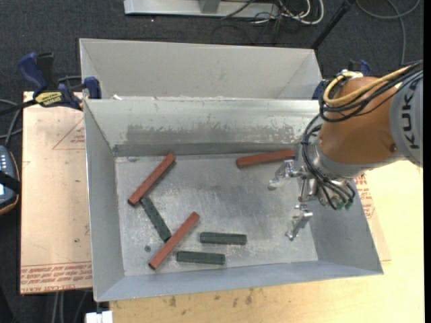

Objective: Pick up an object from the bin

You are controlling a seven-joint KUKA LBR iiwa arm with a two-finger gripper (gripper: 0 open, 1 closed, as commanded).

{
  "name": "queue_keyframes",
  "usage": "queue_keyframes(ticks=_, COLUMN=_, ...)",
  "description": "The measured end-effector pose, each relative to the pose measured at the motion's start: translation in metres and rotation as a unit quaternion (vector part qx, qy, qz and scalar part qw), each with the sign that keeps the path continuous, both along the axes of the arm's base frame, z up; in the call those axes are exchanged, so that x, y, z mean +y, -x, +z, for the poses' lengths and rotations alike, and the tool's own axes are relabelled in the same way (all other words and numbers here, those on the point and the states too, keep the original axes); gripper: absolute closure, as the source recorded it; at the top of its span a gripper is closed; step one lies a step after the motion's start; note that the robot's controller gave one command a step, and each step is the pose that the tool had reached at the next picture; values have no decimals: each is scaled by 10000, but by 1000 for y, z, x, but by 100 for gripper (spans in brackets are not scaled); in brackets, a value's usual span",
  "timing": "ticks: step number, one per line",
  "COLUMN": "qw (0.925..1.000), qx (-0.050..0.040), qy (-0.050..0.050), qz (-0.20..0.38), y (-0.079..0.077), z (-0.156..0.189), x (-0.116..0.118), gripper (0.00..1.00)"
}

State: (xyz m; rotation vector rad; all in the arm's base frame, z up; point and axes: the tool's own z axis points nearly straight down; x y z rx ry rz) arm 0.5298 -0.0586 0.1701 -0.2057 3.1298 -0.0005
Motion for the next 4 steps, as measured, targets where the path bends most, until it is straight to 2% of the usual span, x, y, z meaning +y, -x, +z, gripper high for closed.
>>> queue_keyframes(ticks=1, qw=9969, qx=20, qy=-9, qz=-781, y=-13, z=-36, x=23, gripper=0)
queue_keyframes(ticks=2, qw=9977, qx=-57, qy=-1, qz=673, y=27, z=-92, x=44, gripper=100)
queue_keyframes(ticks=3, qw=9977, qx=4, qy=1, qz=673, y=30, z=-95, x=43, gripper=0)
queue_keyframes(ticks=4, qw=9977, qx=-2, qy=2, qz=674, y=30, z=-95, x=43, gripper=0)
